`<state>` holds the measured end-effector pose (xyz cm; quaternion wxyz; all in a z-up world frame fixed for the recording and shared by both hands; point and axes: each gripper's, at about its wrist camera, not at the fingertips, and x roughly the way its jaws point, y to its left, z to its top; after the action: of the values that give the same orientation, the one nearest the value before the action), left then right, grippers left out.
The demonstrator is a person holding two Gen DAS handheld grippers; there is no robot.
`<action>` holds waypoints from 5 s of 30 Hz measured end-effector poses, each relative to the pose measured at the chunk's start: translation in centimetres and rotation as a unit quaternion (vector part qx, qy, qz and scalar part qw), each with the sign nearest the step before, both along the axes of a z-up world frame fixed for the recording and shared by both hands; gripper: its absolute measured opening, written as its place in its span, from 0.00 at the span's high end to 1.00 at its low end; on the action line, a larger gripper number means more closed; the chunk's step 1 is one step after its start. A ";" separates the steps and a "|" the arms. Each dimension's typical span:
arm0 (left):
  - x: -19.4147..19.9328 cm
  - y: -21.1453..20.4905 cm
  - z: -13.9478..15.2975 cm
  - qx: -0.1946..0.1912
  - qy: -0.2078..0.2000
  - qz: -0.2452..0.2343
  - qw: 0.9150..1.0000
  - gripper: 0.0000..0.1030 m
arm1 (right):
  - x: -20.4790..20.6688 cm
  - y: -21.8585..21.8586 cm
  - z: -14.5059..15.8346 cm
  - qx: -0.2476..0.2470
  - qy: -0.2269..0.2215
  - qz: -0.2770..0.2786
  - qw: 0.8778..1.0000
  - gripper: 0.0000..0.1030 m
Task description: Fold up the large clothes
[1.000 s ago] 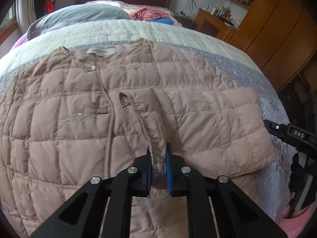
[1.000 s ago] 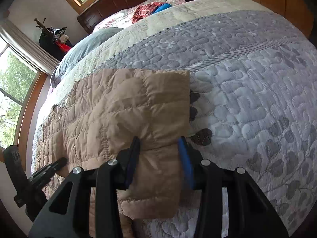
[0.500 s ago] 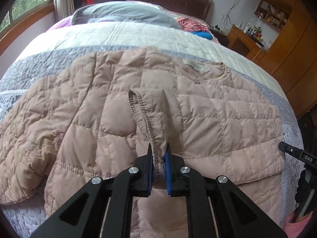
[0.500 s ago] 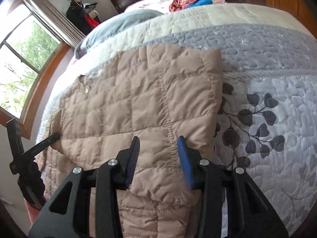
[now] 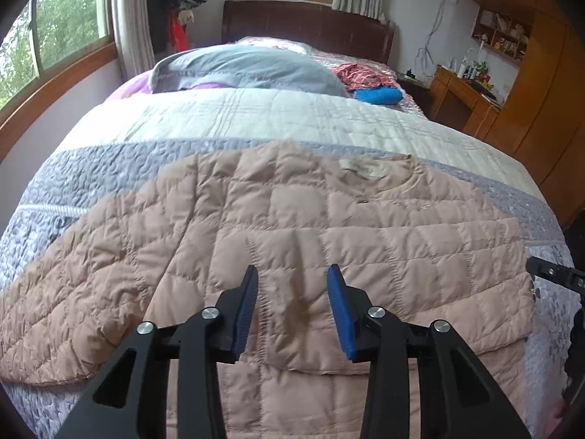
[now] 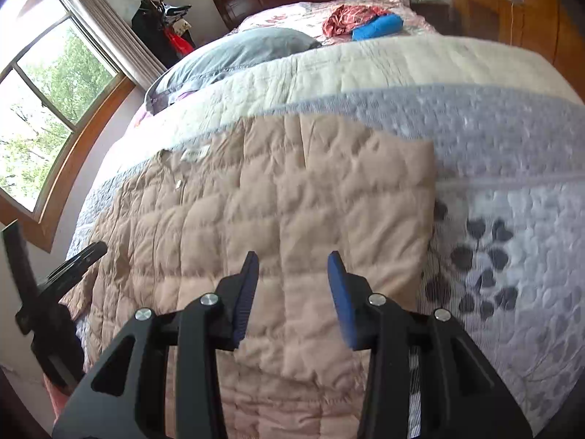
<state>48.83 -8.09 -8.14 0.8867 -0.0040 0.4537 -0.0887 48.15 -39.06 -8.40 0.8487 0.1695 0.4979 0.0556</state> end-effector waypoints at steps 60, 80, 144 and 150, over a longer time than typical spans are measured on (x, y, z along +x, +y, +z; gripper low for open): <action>-17.1 43.9 -6.2 -0.156 0.078 0.396 0.901 0.36 | -6.0 0.5 -2.8 -0.025 0.030 0.039 0.998 0.47; -14.9 48.5 -7.5 -0.167 0.040 0.454 0.874 0.89 | -4.5 0.3 -5.5 -0.018 0.047 0.033 0.998 0.47; -1.7 11.9 -5.1 0.032 0.053 0.015 0.998 0.50 | 5.2 15.5 -5.4 0.086 0.105 0.140 0.981 0.68; -2.2 12.7 -3.4 0.005 0.041 0.018 0.999 0.50 | 4.6 15.6 -3.7 0.065 0.070 0.144 0.985 0.93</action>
<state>46.63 4.59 -11.49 0.8687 -0.0115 0.4902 -0.0706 52.75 -23.45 -12.14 0.7820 0.1549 0.5706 0.1974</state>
